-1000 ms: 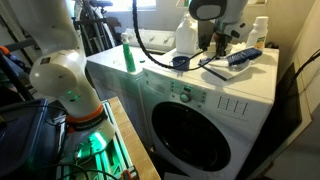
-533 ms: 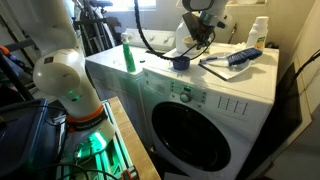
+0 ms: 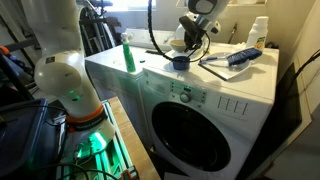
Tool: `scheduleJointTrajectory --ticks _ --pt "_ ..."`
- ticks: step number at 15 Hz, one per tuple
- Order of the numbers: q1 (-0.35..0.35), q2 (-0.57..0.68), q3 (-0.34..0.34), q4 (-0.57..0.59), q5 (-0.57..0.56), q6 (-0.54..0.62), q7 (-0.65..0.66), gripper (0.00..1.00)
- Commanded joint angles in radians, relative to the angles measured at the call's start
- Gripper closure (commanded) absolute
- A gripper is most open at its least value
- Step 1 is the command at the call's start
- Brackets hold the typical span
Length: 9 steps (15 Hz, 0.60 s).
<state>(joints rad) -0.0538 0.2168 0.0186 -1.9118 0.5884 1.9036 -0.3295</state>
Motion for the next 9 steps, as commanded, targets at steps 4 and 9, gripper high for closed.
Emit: scheduleJointTrajectory --ticks 4,9 --pt "0.015 0.030 0.039 0.056 -0.083 -0.109 -0.091 0.96" --pt "0.042 0.036 0.064 0.078 -0.082 -0.046 -0.076 0.96"
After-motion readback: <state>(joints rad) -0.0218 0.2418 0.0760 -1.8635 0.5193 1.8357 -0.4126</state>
